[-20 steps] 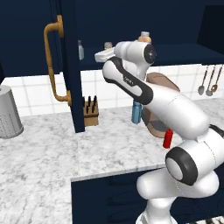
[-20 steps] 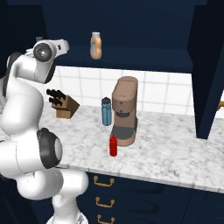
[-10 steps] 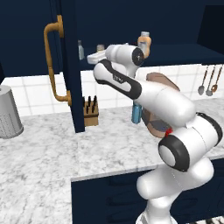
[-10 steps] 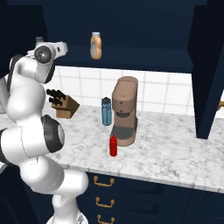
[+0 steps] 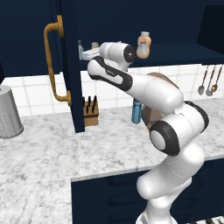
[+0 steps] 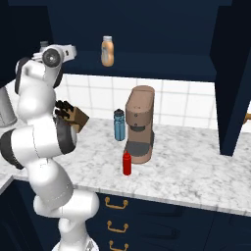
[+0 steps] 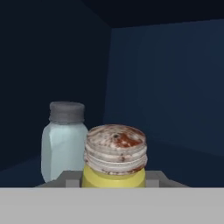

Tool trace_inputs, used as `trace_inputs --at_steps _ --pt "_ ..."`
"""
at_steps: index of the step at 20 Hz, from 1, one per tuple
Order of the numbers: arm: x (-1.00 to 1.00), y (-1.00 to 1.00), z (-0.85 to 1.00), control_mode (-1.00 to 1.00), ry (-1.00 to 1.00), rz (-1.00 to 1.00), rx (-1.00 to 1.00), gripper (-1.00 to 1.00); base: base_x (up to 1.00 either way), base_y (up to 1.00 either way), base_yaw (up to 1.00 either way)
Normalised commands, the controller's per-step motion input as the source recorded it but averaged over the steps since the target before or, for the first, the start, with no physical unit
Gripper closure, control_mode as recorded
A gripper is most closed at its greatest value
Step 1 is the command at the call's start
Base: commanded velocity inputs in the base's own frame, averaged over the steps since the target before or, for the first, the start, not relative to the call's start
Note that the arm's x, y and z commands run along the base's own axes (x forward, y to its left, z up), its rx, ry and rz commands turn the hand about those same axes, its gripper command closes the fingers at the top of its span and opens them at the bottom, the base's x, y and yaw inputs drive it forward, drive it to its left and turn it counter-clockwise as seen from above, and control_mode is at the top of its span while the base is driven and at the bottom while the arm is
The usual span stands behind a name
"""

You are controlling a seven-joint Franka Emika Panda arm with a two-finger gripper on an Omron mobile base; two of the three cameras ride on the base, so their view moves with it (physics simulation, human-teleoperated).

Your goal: Put the shaker and condiment bottle from the counter next to their counterparts in the cabinet.

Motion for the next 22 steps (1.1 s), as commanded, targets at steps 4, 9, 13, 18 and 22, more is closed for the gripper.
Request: trace_inputs --at_steps 4,9,13,18,22 --pt "0.51 0.21 -0.27 -1.0 0.0 0.0 0.02 1.0 0.0 0.0 0.0" --pt "0.49 0.19 -0.3 -1.0 0.0 0.0 0.01 1.0 0.0 0.0 0.0" --pt "0.22 0.15 -0.28 -1.0 0.0 0.0 0.02 -1.0 0.0 0.0 0.0" --pt "0.0 0.01 0.0 -1.0 0.0 0.0 0.08 -1.0 0.0 0.0 0.0" --pt "-0.18 0.0 0.0 -1.0 0.0 0.0 0.14 -1.0 0.0 0.0 0.0"
